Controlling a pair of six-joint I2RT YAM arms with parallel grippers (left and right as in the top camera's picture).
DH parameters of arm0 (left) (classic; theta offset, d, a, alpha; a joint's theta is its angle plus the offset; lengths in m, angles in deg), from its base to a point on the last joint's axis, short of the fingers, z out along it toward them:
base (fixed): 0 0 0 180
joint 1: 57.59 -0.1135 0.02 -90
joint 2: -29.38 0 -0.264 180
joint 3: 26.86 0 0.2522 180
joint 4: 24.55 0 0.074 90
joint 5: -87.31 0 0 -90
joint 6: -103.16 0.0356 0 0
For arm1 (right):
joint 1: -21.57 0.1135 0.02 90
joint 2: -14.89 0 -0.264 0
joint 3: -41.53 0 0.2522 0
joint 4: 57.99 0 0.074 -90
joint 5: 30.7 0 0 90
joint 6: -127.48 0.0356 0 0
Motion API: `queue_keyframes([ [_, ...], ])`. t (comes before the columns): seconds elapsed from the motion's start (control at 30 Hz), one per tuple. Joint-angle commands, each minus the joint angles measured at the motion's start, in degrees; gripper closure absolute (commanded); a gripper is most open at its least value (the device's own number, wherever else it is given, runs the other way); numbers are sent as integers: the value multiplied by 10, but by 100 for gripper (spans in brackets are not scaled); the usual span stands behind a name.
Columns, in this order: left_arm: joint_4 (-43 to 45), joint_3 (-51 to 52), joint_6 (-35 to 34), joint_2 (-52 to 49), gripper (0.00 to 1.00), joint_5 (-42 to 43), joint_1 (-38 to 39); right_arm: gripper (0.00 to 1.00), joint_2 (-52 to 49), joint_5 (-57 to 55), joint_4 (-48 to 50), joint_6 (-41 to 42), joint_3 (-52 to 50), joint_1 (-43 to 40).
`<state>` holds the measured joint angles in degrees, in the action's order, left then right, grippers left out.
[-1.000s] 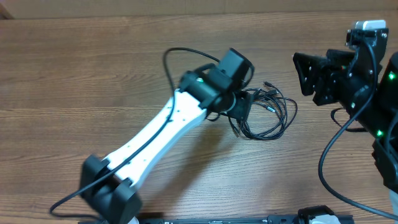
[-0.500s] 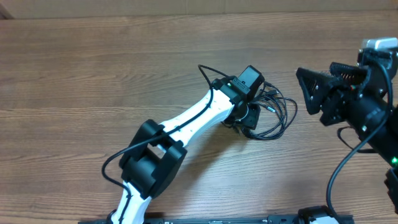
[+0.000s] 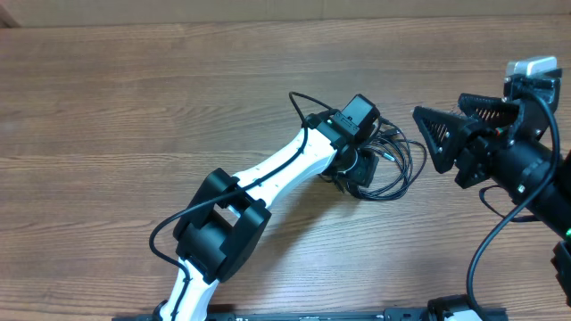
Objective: Untangle cables
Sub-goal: 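Reach the left gripper down and grasp the black cable bundle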
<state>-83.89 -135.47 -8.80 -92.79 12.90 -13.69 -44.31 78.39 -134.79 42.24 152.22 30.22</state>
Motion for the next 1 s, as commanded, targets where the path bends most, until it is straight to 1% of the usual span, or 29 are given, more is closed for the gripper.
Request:
queue_keyframes([
  [0.0, -17, -2, 53, -3, 37, -58, 2, 32, 3, 5, 1, -7, 0, 0],
  [0.2, -19, -6, 53, -3, 37, -73, -1, 32, 3, 5, 2, -7, 0, 0],
  [0.4, 12, -8, 46, -3, 37, -72, 0, 32, 3, 7, 0, -7, 0, 0],
  [0.43, 19, -8, 44, -3, 38, -72, 0, 32, 3, 10, 0, -7, 0, 0],
  [0.53, 35, -8, 22, -3, 46, -73, 0, 32, 3, 28, 1, -8, 0, 0],
  [0.57, 40, -8, 18, -3, 46, -72, 0, 32, 3, 37, 1, -16, 0, 0],
  [0.63, 47, -8, 16, -3, 45, -73, 0, 32, 3, 48, 1, -23, 0, 0],
  [0.7, 52, -8, 16, -3, 40, -73, 1, 32, 3, 52, 1, -23, 0, 0],
  [0.77, 54, -8, 16, -3, 31, -73, 0, 32, 3, 52, 1, -23, 0, 0],
  [0.8, 55, -8, 16, -3, 29, -75, 1, 32, 3, 52, 1, -23, 0, 0],
  [0.87, 55, -8, 15, -3, 27, -84, 1, 32, 3, 53, 1, -23, 0, 0],
  [0.9, 54, -8, 13, -3, 28, -88, 1, 32, 3, 55, 1, -23, 0, 0],
  [0.97, 54, -8, 13, -3, 41, -88, 0, 32, 3, 61, 2, -23, 0, 0],
])
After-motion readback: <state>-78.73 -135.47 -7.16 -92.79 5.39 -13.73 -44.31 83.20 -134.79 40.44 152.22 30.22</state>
